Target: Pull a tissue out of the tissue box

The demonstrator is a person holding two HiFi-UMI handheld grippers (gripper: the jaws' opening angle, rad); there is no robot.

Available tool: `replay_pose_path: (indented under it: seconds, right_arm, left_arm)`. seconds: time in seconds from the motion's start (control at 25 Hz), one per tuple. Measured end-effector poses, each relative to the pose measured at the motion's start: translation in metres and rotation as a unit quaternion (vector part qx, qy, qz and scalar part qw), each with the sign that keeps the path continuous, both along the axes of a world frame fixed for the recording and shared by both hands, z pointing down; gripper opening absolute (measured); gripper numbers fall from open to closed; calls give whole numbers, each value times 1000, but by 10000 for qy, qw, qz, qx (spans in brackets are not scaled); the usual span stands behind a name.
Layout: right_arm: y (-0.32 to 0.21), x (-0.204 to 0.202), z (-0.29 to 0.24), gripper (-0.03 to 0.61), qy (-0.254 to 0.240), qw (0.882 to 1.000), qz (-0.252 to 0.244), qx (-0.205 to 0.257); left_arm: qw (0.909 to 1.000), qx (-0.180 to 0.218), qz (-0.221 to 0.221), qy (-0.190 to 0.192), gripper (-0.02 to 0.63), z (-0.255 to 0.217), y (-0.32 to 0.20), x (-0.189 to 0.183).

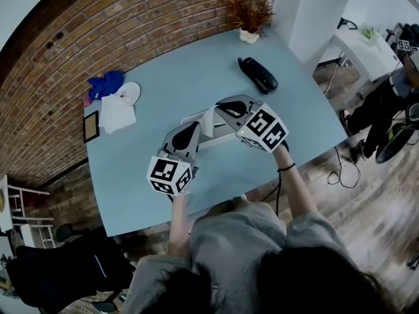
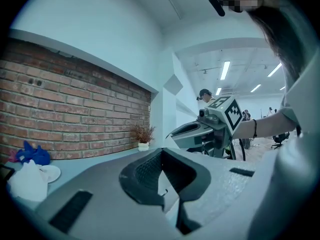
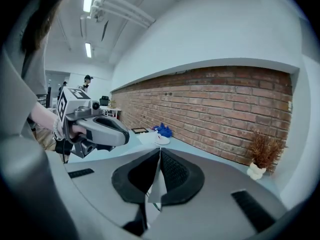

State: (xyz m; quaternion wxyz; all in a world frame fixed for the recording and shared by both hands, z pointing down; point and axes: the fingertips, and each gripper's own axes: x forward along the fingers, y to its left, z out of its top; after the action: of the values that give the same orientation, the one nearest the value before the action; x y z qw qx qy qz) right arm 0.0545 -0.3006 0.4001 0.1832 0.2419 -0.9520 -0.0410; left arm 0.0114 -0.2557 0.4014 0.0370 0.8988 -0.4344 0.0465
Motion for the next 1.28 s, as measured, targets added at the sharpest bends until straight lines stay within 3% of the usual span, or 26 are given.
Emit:
replay_pose_path:
  seconds: [0.24,0.6,1.28]
  right_arm:
    - [15,8,-15,2,-822,9965,137,-20]
    - [42,21,-26,0,-1492,9883,296,147]
    - [72,31,-15,0,-1570,9871,183,271]
  left_arm:
    - [9999,153,8,-24,3,-8,12,5]
    - [9992,368,-138,-3,3,-12,34,14]
    - [9978,570,-326,-61,3,-6,59,34]
